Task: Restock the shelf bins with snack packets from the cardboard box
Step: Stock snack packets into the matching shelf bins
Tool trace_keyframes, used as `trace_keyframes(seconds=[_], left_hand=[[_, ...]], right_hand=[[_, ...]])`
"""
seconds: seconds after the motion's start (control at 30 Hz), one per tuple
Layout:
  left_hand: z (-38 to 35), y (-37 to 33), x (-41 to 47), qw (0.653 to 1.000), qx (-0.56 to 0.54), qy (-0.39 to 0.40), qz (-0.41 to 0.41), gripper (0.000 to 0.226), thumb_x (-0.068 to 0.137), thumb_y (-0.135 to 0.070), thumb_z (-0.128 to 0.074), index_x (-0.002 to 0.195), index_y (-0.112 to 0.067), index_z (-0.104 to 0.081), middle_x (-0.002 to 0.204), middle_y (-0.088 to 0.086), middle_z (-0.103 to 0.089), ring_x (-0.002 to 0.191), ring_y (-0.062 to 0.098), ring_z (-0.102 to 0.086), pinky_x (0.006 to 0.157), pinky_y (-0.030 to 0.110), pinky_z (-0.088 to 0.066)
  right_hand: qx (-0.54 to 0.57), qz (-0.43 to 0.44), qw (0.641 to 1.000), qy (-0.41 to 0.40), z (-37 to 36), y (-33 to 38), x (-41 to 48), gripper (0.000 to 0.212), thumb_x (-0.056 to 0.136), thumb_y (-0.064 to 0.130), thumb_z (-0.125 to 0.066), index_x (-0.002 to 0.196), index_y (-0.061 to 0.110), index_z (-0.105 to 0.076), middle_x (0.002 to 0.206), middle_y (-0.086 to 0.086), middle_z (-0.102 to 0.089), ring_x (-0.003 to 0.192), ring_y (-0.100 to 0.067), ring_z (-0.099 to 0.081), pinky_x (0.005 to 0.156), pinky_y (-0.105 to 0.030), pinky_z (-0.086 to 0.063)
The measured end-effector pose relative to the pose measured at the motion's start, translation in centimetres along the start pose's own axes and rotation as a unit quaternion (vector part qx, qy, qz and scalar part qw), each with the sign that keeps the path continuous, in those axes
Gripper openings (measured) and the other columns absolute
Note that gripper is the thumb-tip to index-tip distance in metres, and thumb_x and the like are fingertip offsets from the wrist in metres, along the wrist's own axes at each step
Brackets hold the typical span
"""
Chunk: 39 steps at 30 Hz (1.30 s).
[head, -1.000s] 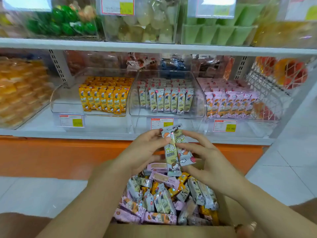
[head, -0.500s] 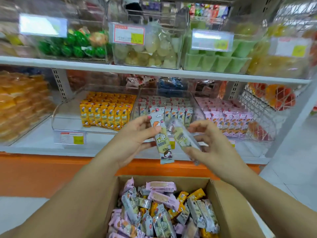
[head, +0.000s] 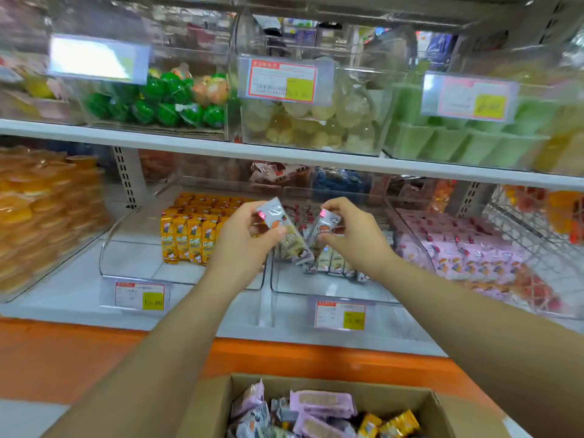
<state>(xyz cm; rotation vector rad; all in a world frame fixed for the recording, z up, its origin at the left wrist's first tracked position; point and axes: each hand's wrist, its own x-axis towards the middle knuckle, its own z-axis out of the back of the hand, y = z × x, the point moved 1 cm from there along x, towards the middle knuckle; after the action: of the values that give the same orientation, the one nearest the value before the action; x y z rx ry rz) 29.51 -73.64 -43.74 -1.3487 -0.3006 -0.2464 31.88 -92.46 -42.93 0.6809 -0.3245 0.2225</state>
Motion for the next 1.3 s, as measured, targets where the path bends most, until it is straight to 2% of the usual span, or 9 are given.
trace_keyframes(seconds=[0.33,0.6,0.67,0.8,0.9,1.0,1.07,1.17,1.3], left_hand=[[-2.1,2.4,6.9,0.933,0.352,0.063,-0.038,0.038,0.084,-0.026,-0.07,0.119,-0.027,-0.056,0.119,-0.004,-0.061,0.108,0.017,-0.055,0.093,0.04,-0.047],[-4.6,2.4,10.6,0.77,0.63,0.102,-0.017,0.015,0.089,-0.026,-0.06,0.102,-0.025,-0.054,0.111,0.001,-0.06,0.106,0.023,-0.056,0.079,0.033,-0.034],[-5.6,2.3,11.3,0.73,0.67,0.135,-0.02,0.022,0.09,-0.022,-0.057,0.113,-0.022,-0.055,0.118,0.003,-0.056,0.111,0.024,-0.054,0.076,0.033,-0.037],[-6.7,2.6,12.3,0.686,0.706,0.176,0.013,0.04,0.092,-0.018,-0.055,0.13,-0.013,-0.047,0.143,0.012,-0.032,0.125,0.031,-0.042,0.087,0.038,-0.041],[-7.0,3.1,12.4,0.654,0.739,0.16,-0.001,0.045,0.088,-0.016,-0.056,0.133,-0.013,-0.047,0.152,0.015,-0.014,0.131,0.036,-0.032,0.106,0.051,-0.029],[-7.2,3.7,12.5,0.644,0.745,0.173,0.006,0.043,0.087,-0.019,-0.061,0.128,-0.017,-0.051,0.148,0.013,-0.017,0.13,0.032,-0.034,0.105,0.049,-0.03],[-7.1,3.8,12.6,0.654,0.733,0.188,0.024,0.044,0.086,-0.027,-0.063,0.128,-0.02,-0.051,0.143,0.011,-0.026,0.122,0.03,-0.043,0.098,0.044,-0.037],[-6.6,3.1,11.8,0.714,0.673,0.193,0.031,0.044,0.087,-0.039,-0.062,0.128,-0.025,-0.051,0.126,0.003,-0.05,0.109,0.023,-0.053,0.082,0.034,-0.043],[-5.6,1.5,8.5,0.817,0.562,0.131,-0.01,0.041,0.088,-0.048,-0.058,0.127,-0.035,-0.053,0.131,-0.001,-0.052,0.122,0.023,-0.046,0.1,0.04,-0.036]], right_hand=[[-0.108,0.041,0.987,0.11,-4.4,-3.5,7.0,0.052,0.086,0.023,-0.068,0.135,0.019,-0.05,0.137,0.0,-0.053,0.12,-0.018,-0.053,0.098,-0.023,-0.038],[-0.137,0.07,0.98,0.129,-5.8,-5.1,8.0,0.043,0.089,0.023,-0.063,0.131,0.018,-0.053,0.128,-0.005,-0.058,0.107,-0.023,-0.059,0.093,-0.033,-0.047],[-0.163,0.092,0.976,0.108,-6.1,-5.5,7.9,0.042,0.087,0.025,-0.065,0.128,0.019,-0.055,0.125,-0.006,-0.056,0.111,-0.024,-0.055,0.094,-0.035,-0.046],[-0.229,0.119,0.965,0.055,-6.2,-6.3,7.8,0.05,0.08,0.03,-0.071,0.127,0.023,-0.056,0.13,-0.004,-0.048,0.123,-0.027,-0.041,0.103,-0.039,-0.038],[-0.251,0.122,0.96,0.034,-6.5,-6.5,7.4,0.045,0.07,0.029,-0.08,0.112,0.023,-0.065,0.118,-0.007,-0.057,0.114,-0.031,-0.05,0.095,-0.043,-0.042],[-0.3,0.119,0.946,0.02,-6.8,-6.7,7.3,0.04,0.048,0.029,-0.09,0.083,0.023,-0.074,0.086,-0.007,-0.066,0.086,-0.034,-0.063,0.076,-0.045,-0.052],[-0.296,0.122,0.947,0.022,-6.5,-6.3,7.1,0.04,0.058,0.028,-0.086,0.095,0.024,-0.073,0.095,-0.008,-0.065,0.096,-0.035,-0.06,0.085,-0.045,-0.048],[-0.275,0.112,0.955,0.022,-5.0,-5.7,6.2,0.048,0.085,0.036,-0.065,0.131,0.031,-0.051,0.13,-0.002,-0.051,0.125,-0.027,-0.041,0.105,-0.04,-0.03],[-0.199,0.104,0.974,0.026,-1.6,-4.5,3.2,0.038,0.091,0.036,-0.058,0.128,0.03,-0.054,0.128,0.003,-0.051,0.122,-0.019,-0.04,0.103,-0.036,-0.03]])
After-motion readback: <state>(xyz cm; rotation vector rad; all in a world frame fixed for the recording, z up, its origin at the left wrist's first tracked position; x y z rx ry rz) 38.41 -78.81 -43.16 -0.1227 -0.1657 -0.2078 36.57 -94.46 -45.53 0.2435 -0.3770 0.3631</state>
